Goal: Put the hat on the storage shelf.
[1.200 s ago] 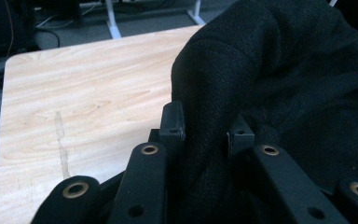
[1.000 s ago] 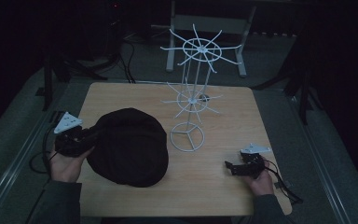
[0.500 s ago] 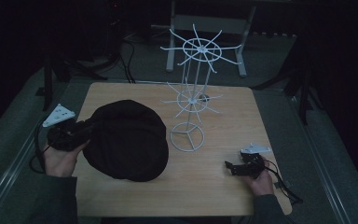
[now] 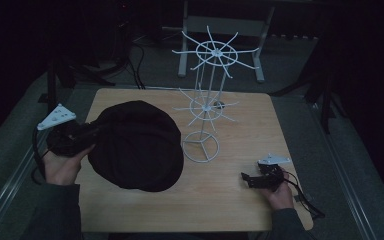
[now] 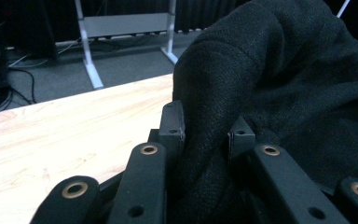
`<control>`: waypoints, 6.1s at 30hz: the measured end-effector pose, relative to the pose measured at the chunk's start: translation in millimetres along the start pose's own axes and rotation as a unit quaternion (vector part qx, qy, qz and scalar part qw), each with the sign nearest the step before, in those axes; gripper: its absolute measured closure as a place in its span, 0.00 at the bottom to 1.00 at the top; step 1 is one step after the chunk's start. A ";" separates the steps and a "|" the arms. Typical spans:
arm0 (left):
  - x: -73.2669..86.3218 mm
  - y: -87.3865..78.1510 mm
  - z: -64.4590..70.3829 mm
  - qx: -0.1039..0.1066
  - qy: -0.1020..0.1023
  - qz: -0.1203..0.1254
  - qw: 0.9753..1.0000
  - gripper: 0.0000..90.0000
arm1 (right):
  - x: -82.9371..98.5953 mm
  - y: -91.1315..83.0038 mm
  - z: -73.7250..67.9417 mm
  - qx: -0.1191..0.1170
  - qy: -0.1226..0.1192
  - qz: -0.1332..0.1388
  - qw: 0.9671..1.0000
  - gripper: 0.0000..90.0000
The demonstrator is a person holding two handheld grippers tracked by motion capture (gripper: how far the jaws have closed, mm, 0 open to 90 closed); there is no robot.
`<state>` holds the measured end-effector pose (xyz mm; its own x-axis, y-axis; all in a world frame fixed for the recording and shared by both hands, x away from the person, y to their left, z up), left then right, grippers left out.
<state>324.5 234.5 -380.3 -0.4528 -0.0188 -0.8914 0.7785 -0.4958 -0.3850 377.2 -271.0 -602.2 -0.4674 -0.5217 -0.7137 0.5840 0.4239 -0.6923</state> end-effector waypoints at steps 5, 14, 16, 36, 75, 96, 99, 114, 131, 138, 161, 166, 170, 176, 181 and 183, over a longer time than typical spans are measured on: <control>-6.5 -1.1 2.7 0.013 0.006 0.004 1.000 0.83 | 0.0 0.0 0.1 0.000 0.000 0.000 1.000 0.15; -14.7 -3.5 6.5 0.025 0.008 0.010 1.000 0.83 | 0.0 -0.1 0.1 0.000 0.000 -0.001 1.000 0.15; -16.2 -3.7 7.2 0.029 0.009 0.011 0.999 0.83 | 0.0 -0.1 0.1 0.000 0.000 -0.001 1.000 0.15; -34.8 -8.1 16.9 0.057 0.017 0.022 0.998 0.83 | 0.0 -0.1 0.1 0.000 0.000 -0.001 1.000 0.15; -68.9 -8.1 34.2 0.097 0.021 0.053 0.994 0.83 | 0.2 -0.2 0.1 0.000 0.000 -0.001 1.000 0.15; -85.3 -8.8 43.9 0.121 0.029 0.072 0.990 0.83 | 0.1 -0.2 0.2 0.000 -0.001 -0.001 1.000 0.15; -87.5 -9.0 45.3 0.126 0.030 0.075 0.989 0.82 | 0.1 -0.2 0.2 0.000 -0.001 -0.001 1.000 0.15; -97.8 -8.6 55.1 0.145 0.049 0.085 0.984 0.82 | 0.1 -0.2 0.2 0.000 0.000 -0.001 1.000 0.15; -113.7 -0.1 62.6 0.167 0.043 0.094 0.981 0.82 | 0.1 -0.1 0.2 0.000 0.000 -0.001 1.000 0.15; -117.4 4.5 65.0 0.177 0.038 0.099 0.979 0.82 | 0.1 -0.1 0.2 0.000 0.000 -0.001 1.000 0.15; -128.8 16.9 75.2 0.194 0.026 0.103 0.975 0.82 | 0.1 -0.2 0.1 -0.001 0.000 -0.001 1.000 0.15; -129.9 21.0 77.2 0.201 0.022 0.100 0.974 0.82 | 0.0 0.0 0.4 -0.001 -0.001 -0.001 1.000 0.15; -130.9 24.8 77.8 0.202 0.019 0.098 0.974 0.82 | 0.0 0.0 0.4 -0.001 -0.001 -0.001 1.000 0.15; -134.1 29.4 80.3 0.205 0.015 0.098 0.974 0.82 | 0.0 0.0 0.4 -0.001 -0.001 -0.001 1.000 0.15; -136.9 32.8 83.5 0.212 0.009 0.100 0.972 0.82 | 0.0 0.0 0.4 -0.001 -0.001 -0.001 1.000 0.15; -137.8 34.5 84.5 0.212 0.006 0.101 0.972 0.82 | 0.0 0.0 0.4 -0.001 -0.001 -0.001 1.000 0.15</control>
<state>377.1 146.6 -250.6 -0.3021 -0.1443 -0.9423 0.6014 -0.7958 -0.0709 377.4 -271.3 -602.1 -0.4675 -0.5238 -0.7121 0.5815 0.4245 -0.6940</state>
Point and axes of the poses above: each handheld gripper's, and its own axes: y roughly forward along the jaws, x roughly out of its underside, z roughly to its right, the point moved 6 cm from there along y, roughly forward along the jaws, and after that the axes turned 8 degrees about -y, right-handed, at the moved point
